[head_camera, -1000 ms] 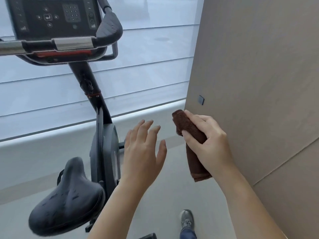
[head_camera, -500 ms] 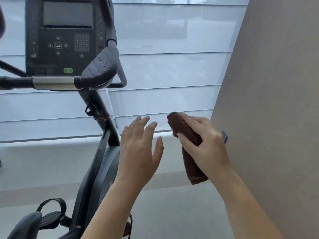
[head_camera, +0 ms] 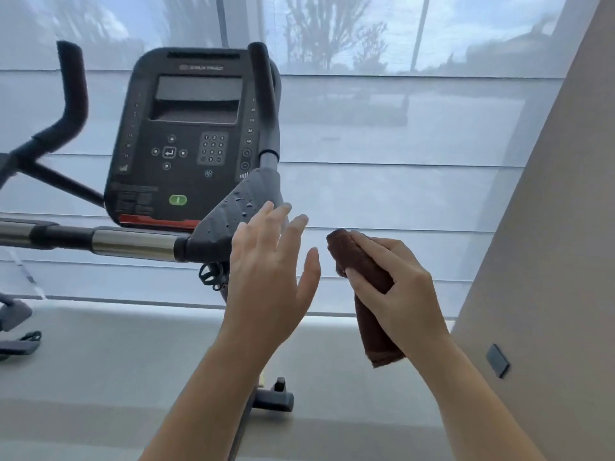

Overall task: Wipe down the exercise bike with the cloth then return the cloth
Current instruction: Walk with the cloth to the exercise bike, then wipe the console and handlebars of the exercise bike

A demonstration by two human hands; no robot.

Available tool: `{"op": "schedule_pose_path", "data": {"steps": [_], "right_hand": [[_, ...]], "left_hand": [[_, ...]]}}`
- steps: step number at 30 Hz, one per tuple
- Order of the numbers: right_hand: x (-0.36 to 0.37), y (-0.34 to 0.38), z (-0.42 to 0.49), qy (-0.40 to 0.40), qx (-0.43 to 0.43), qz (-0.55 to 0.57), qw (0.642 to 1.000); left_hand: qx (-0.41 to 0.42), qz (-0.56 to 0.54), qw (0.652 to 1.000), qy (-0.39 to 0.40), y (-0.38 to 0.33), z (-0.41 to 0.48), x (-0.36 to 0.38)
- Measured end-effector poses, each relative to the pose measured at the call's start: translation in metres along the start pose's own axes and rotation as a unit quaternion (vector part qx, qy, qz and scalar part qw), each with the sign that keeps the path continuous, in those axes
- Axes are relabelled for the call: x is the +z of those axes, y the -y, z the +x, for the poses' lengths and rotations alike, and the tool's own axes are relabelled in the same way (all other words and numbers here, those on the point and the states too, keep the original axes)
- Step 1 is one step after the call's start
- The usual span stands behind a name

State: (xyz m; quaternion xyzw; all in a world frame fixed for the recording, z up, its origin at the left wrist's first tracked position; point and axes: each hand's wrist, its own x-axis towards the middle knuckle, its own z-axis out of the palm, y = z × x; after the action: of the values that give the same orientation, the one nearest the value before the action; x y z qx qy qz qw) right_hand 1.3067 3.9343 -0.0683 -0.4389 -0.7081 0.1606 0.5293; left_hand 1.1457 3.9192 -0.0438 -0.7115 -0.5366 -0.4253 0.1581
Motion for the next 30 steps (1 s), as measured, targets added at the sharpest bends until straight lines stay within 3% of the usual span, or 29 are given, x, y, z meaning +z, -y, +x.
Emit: {"op": "schedule_pose_path", "data": {"steps": [6,22,30], "right_hand": [[0.039,-0.003,0.075,-0.001,-0.041,0.017,0.999],[0.091,-0.044,0.204,-0.010,-0.124,0.021,0.992],[0.117,-0.065,0.299,-0.039,-0.212,0.063,0.974]], "left_hand": [[0.032,0.046,0.998,-0.014,0.047,0.065,-0.015],[0.073,0.080,0.985,0.134,0.154,0.180,0.025],[0.034,0.082,0.982,0.168,0.184,0.216,0.060]]}}
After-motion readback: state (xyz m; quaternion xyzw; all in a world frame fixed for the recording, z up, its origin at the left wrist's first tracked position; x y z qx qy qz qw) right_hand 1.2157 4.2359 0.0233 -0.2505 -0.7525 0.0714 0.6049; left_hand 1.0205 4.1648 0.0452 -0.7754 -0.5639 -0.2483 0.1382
